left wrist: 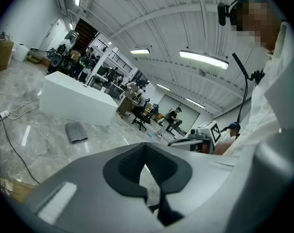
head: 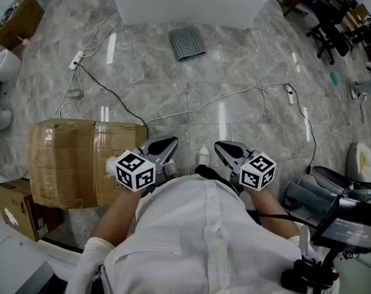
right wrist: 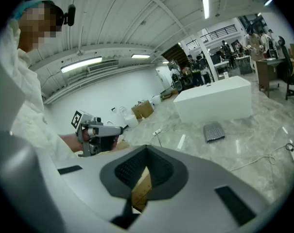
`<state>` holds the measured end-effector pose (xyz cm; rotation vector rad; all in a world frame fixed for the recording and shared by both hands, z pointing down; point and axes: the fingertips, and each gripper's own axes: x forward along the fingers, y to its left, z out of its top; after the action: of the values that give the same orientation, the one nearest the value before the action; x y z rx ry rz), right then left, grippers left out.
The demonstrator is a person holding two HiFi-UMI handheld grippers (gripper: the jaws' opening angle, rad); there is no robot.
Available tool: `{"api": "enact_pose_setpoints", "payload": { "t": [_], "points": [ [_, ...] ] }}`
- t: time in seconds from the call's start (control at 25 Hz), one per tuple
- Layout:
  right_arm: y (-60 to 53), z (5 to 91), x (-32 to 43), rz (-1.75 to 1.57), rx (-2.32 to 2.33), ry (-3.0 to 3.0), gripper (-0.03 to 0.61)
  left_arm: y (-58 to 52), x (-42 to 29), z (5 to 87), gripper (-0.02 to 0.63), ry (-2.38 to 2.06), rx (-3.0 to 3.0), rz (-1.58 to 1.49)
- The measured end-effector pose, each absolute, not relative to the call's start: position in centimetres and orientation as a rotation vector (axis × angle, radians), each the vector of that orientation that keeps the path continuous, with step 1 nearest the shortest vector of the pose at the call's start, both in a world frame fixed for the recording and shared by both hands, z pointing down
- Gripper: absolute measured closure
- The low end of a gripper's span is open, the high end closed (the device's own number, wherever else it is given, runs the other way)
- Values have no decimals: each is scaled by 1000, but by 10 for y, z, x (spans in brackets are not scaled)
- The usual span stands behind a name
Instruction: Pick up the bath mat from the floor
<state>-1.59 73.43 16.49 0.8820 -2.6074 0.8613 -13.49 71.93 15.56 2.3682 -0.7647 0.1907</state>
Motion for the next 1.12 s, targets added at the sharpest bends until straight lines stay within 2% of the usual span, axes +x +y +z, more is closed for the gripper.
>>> {"api": "enact_pose_setpoints", "payload": {
  "t": [0.28,0.72,1.12],
  "points": [
    [715,155,21,837,858,-2644,575,713,-95,152,607,-807,2339,212],
    [666,176,121,890,847,-2665,575,661,-12,149,607,-909,2331,285],
    [605,209,156,1011,866,-2692,574,618,-2,167,607,-992,2259,346]
  ]
}}
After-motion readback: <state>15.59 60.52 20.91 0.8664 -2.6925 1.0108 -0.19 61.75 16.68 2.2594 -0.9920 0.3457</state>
